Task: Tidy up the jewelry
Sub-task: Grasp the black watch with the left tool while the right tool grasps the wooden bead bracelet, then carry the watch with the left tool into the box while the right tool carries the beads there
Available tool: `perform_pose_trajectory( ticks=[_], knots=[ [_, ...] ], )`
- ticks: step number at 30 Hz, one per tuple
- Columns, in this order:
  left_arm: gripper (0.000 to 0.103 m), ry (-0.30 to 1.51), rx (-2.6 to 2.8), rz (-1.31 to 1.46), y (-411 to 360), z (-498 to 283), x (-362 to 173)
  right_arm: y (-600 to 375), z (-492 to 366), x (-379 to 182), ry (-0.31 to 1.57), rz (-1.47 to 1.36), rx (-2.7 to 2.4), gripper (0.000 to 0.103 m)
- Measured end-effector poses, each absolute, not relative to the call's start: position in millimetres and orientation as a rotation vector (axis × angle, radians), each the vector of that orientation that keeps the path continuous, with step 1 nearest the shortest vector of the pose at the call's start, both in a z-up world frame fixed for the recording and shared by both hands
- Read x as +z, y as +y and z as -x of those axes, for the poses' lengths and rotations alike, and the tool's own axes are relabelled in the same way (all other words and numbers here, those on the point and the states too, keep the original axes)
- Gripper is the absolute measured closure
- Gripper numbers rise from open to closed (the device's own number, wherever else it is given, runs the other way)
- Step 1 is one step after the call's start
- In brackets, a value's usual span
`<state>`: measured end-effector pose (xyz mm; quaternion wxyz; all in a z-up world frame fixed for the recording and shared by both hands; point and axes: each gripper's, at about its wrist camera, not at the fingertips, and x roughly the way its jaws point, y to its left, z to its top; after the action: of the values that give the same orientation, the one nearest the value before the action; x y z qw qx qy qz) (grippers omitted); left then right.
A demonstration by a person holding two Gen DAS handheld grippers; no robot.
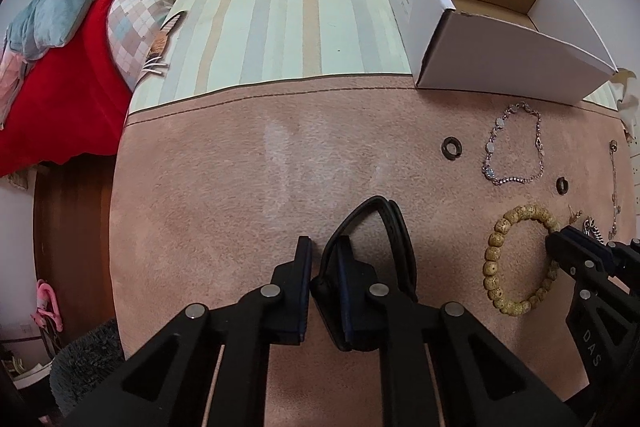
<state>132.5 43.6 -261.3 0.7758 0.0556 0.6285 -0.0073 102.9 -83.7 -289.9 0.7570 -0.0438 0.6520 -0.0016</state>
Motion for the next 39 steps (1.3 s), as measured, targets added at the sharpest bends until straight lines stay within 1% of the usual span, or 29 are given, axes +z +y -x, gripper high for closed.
perform_pose_trajectory(
  ticks=[8,18,25,30,33,36,39],
  knots=[
    [0.094,1.320,-0.020,-0.079,54,-130,-243,-95,-91,-262,1.374,0.040,0.010,0.094],
    [0.094,1.218,-0.042,-0.006,56,-131,-188,-104,-98,-208,1.264,-0.009,0.028,0.094],
    [0.094,1.154,-0.077,0.027,50,-142,-152,-121,-113,-157,1.168,-0.039,0.069,0.094],
    [0.094,1.121,-0.108,0.040,39,-164,-133,-138,-138,-117,1.092,-0.081,0.091,0.094],
    [0.094,1.114,-0.132,0.037,30,-186,-126,-147,-160,-103,1.064,-0.090,0.102,0.094],
    [0.094,1.126,-0.154,0.043,22,-211,-128,-153,-183,-101,1.060,-0.083,0.107,0.094],
    [0.094,1.158,-0.183,0.070,16,-233,-137,-158,-210,-112,1.093,-0.088,0.121,0.094]
  ],
)
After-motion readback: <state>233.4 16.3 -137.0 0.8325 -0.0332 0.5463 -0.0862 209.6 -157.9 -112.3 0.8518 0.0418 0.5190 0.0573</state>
